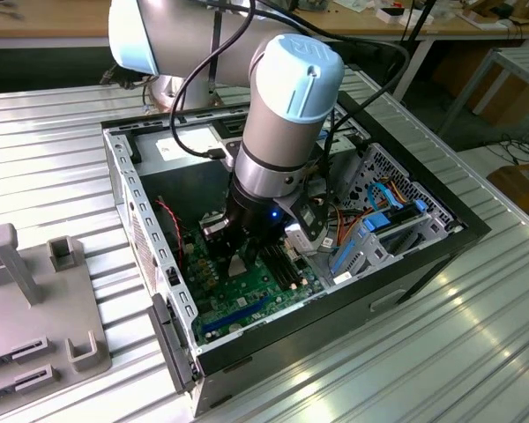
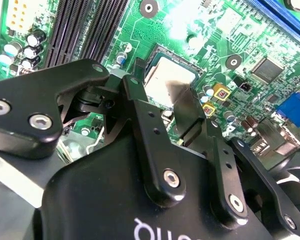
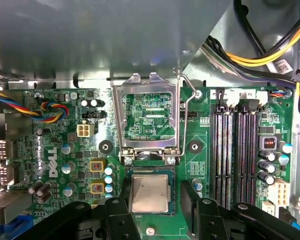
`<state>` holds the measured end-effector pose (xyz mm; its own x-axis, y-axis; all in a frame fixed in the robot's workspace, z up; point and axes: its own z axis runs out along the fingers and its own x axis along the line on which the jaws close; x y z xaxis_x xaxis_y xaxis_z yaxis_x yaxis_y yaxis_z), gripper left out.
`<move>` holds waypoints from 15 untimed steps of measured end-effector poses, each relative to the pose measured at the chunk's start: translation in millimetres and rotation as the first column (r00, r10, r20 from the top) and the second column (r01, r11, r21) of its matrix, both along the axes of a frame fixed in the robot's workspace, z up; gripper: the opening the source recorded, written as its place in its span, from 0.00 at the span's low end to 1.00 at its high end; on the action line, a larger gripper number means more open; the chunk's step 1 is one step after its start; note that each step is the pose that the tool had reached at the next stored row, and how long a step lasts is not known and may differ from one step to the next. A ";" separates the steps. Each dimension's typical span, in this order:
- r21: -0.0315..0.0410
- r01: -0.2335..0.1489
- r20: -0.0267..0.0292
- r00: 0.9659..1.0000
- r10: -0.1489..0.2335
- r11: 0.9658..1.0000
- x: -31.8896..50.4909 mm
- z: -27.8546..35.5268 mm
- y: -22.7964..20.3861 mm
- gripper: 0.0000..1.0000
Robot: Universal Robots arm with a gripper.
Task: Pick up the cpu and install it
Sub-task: 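Place the cpu into insertion slot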
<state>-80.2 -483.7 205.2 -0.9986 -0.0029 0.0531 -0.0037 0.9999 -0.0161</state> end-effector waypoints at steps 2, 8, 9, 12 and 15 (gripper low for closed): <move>0.000 0.000 0.000 1.000 0.000 1.000 -0.2 0.0 0.0 0.51; 0.001 0.000 0.000 1.000 0.000 1.000 -2.4 3.2 -0.1 0.51; 0.001 0.000 0.000 1.000 0.000 1.000 -2.5 4.5 -0.1 0.51; 0.002 -0.002 0.000 1.000 0.002 1.000 -2.5 6.9 0.0 0.51; 0.001 -0.002 0.000 1.000 0.002 1.000 -2.6 7.0 -0.2 0.49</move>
<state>-82.8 -483.9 212.2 -0.9986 -0.0053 0.0535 -0.0061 0.9999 -0.0148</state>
